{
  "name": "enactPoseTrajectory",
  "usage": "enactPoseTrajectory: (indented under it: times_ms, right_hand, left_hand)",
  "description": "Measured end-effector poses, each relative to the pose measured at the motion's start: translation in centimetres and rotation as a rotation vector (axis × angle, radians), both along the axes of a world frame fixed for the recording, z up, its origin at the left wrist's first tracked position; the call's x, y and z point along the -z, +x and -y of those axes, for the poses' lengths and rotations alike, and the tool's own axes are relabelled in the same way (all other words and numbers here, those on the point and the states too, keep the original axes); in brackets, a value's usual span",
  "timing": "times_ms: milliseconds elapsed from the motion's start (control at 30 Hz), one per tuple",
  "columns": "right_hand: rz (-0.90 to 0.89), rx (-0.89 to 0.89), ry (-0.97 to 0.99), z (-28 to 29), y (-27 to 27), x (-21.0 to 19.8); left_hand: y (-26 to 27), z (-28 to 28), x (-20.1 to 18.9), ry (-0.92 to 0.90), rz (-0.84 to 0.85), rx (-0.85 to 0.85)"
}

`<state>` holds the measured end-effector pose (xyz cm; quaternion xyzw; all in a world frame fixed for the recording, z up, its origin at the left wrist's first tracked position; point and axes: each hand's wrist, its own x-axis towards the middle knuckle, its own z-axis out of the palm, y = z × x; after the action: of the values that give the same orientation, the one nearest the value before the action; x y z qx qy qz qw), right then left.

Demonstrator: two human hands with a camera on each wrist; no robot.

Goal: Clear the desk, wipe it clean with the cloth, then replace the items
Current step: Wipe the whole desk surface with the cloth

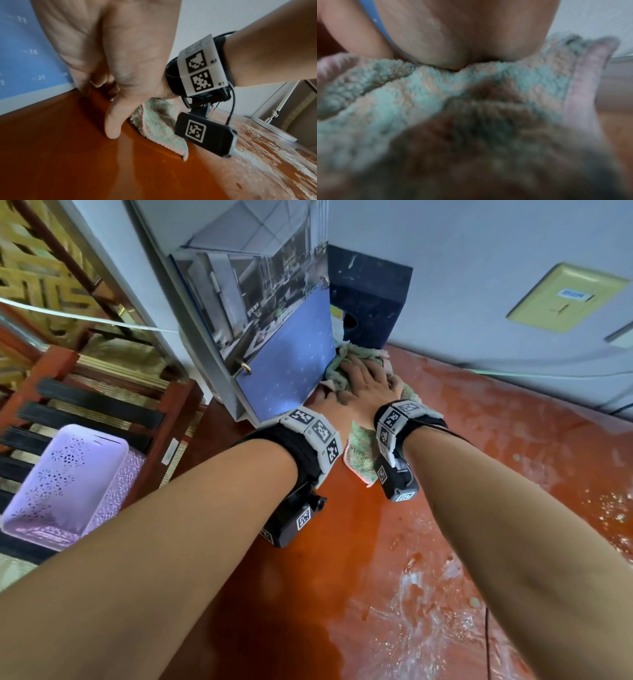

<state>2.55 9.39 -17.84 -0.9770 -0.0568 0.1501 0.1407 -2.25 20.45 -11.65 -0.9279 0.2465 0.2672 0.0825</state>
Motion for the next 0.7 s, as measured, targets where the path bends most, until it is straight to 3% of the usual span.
enactPoseTrajectory:
  times_ms: [167,333,700]
  right_hand:
    - [-0.055,0.074,0.014,2.3,-1.5,0.4]
    - [-0.117,0.267,-0.030,5.2,-2.1,0.6]
    - [-0.204,0.269,-0.112,5.8,3.0,0.0]
  left_hand:
    - [1.0,0.8,-0.7,0.067,-0.051,-0.050]
    - [2.7,1.9,0.5,-0.060,-0.061,-0.271]
    - [4.5,2.5,1.4,-0.038,-0.085,-0.199]
